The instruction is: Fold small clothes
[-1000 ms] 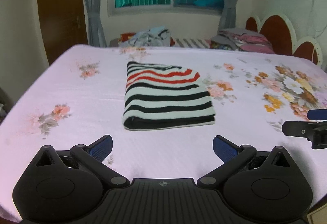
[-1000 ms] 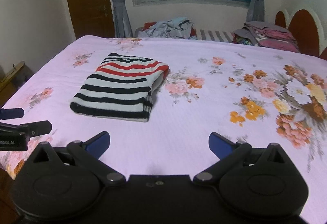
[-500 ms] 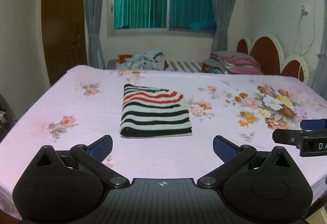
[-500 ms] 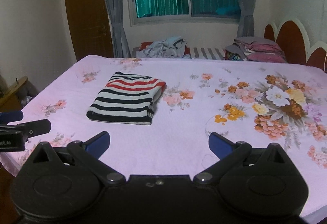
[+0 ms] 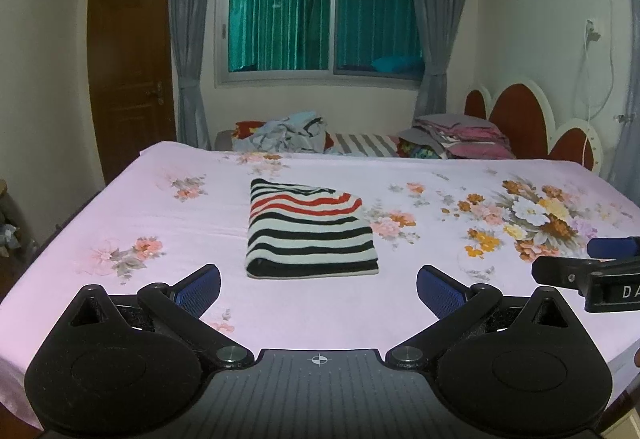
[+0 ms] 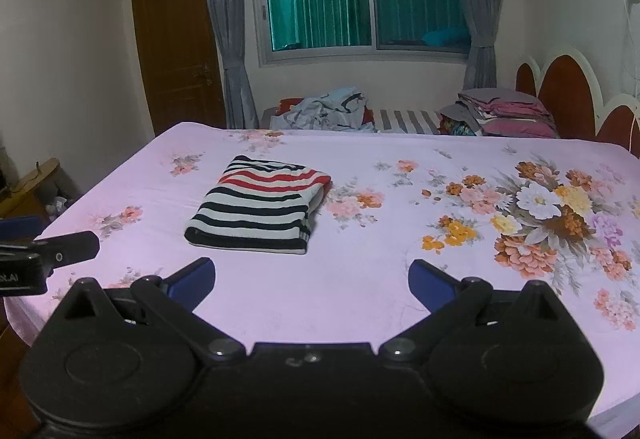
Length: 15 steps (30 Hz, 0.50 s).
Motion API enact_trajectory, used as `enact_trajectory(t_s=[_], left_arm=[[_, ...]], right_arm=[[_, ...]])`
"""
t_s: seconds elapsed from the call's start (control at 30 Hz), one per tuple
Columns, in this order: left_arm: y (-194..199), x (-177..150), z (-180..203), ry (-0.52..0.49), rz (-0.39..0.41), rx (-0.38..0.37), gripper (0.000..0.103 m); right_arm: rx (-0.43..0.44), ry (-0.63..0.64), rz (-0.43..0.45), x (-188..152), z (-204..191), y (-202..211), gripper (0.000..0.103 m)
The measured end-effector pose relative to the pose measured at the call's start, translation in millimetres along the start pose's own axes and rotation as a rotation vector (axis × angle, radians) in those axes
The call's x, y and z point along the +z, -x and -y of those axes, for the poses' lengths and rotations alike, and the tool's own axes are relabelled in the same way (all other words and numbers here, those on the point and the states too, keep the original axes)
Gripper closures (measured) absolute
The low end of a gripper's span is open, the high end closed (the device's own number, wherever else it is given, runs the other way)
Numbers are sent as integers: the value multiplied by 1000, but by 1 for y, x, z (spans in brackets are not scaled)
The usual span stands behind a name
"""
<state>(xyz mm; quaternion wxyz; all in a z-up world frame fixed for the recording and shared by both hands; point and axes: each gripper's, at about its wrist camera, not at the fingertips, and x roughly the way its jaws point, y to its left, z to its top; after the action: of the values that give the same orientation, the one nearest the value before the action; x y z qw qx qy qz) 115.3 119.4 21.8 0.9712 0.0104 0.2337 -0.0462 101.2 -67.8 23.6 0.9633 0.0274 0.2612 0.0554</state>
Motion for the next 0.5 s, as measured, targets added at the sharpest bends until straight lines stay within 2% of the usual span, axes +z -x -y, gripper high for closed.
enact_trajectory(t_s=[0.5], left_arm=[[1,2,1,6,5,0,0]], right_arm=[[-4,14,9,2,-1,5,0]])
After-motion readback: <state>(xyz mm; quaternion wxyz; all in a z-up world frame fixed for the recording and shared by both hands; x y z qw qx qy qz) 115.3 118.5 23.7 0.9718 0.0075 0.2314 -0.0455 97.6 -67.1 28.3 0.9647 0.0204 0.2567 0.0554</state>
